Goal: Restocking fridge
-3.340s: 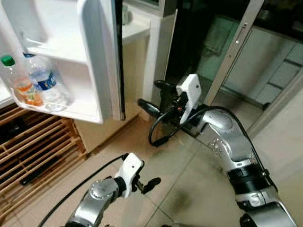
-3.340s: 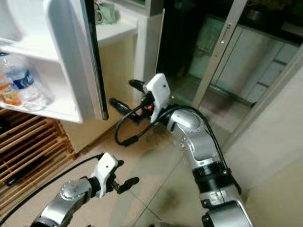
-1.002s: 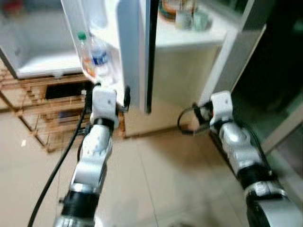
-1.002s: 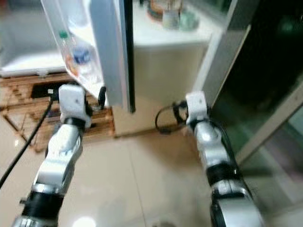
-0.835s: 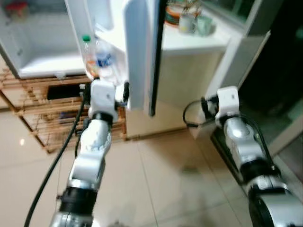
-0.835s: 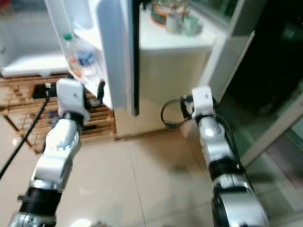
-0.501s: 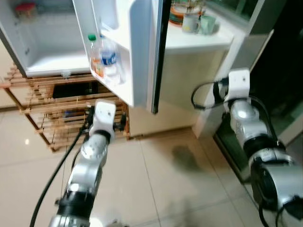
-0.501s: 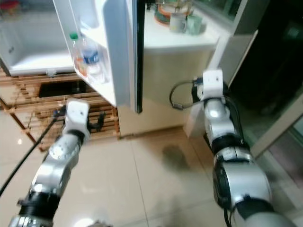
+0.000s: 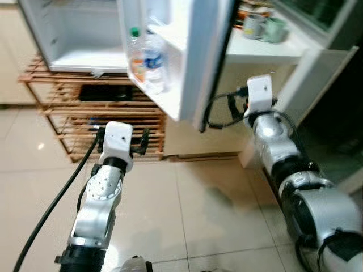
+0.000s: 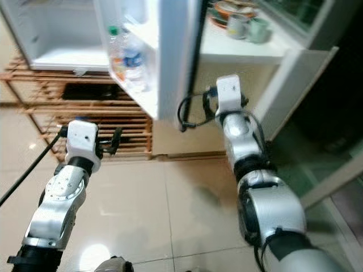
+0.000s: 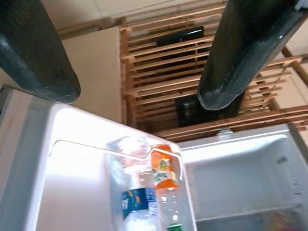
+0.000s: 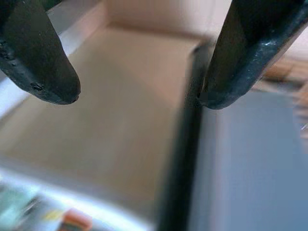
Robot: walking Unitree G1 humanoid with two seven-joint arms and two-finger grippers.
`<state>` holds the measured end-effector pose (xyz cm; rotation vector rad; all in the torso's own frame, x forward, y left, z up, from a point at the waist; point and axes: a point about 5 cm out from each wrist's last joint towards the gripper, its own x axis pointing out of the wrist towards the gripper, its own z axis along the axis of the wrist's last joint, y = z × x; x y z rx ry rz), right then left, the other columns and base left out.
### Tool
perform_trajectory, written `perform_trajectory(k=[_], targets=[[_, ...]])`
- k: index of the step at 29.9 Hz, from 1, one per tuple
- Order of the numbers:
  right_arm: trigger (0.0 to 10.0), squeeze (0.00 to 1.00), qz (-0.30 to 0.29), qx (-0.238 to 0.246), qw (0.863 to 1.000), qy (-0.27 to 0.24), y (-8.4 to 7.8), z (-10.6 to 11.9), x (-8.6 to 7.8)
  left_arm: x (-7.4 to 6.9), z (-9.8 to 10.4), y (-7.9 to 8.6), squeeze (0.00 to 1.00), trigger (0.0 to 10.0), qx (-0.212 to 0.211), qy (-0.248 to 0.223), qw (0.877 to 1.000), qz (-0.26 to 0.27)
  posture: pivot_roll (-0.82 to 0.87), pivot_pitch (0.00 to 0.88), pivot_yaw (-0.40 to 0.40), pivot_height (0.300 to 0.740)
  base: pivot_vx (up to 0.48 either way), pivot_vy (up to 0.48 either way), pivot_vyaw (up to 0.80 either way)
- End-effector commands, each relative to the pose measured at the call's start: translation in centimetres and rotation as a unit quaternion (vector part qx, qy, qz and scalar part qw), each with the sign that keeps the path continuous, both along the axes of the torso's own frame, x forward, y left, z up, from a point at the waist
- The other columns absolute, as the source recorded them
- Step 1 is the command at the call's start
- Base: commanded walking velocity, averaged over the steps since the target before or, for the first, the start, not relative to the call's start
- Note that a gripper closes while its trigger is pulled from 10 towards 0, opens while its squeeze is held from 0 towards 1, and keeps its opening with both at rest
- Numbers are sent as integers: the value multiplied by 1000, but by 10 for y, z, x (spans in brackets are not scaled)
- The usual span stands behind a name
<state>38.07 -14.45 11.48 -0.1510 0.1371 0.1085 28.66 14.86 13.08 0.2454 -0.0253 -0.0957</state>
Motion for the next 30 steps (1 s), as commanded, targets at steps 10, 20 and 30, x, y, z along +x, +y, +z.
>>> perform_trajectory(k=[10, 20, 30], targets=[[10000, 0, -38, 2, 999, -13, -22, 4, 0, 7, 16, -8, 0, 10000, 16, -31, 999, -22, 11, 0, -45, 740, 458, 0, 67], [10000, 0, -37, -4, 999, -19, -25, 10, 3, 8, 16, -15, 0, 10000, 3, -38, 999, -23, 2, 0, -53, 740, 479, 0, 0], [10000, 0, -87, 9, 996, 14, -39, 7, 4, 8, 23, -16, 0, 10000, -4, -61, 998, -25, 11, 0, -56, 740, 192, 0, 0]])
